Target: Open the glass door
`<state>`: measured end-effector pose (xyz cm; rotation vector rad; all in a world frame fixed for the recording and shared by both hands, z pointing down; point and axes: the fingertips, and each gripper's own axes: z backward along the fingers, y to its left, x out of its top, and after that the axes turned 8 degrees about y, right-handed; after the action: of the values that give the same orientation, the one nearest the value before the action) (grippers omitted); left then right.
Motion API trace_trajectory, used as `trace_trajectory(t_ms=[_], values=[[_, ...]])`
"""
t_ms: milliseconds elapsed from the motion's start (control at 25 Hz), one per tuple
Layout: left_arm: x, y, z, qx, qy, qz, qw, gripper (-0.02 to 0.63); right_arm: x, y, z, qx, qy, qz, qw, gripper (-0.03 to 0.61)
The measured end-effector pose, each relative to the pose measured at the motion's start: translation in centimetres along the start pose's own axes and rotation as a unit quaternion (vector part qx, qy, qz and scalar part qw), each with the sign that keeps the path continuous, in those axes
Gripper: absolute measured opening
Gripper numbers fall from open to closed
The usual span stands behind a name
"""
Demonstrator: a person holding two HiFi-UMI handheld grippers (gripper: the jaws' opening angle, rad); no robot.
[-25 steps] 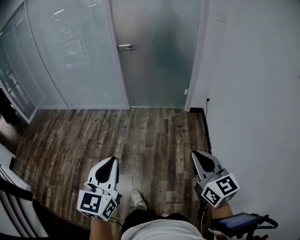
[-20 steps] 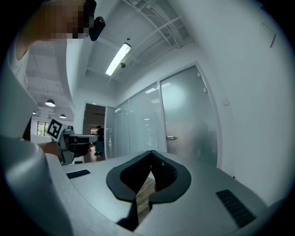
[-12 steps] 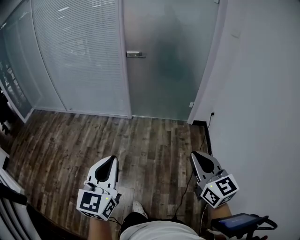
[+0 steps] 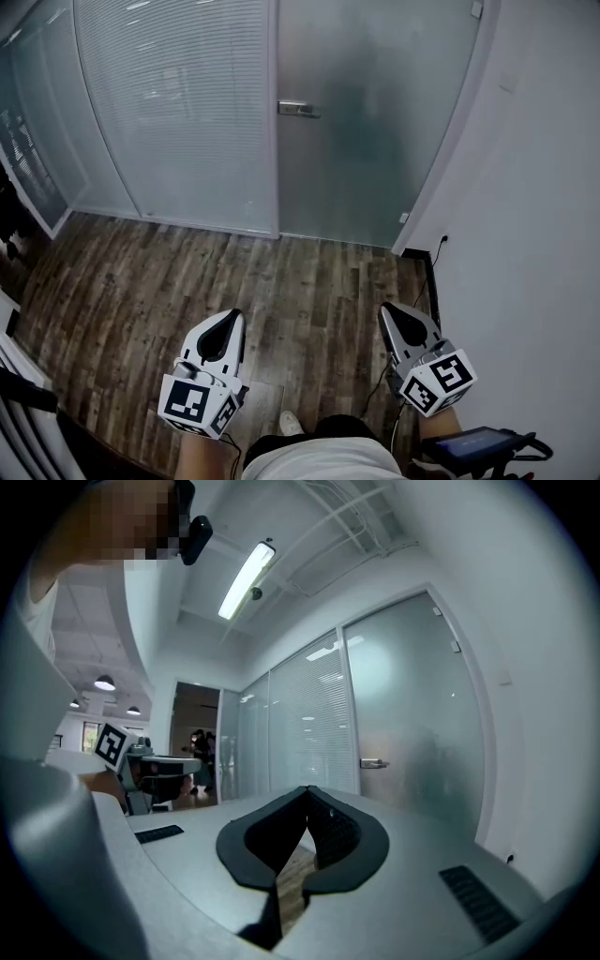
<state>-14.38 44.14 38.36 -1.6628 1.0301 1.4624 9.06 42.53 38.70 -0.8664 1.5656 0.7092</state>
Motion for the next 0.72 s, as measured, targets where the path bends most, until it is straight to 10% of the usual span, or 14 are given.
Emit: trace_trajectory(t_ms=[720], values=[[3.0,4.6,-14.1,-0.005,0.002,-0.007,1.0,0.0,2.4,-9.6,-11.1,0.01,-0.008,-0.005,1.0,0.002]])
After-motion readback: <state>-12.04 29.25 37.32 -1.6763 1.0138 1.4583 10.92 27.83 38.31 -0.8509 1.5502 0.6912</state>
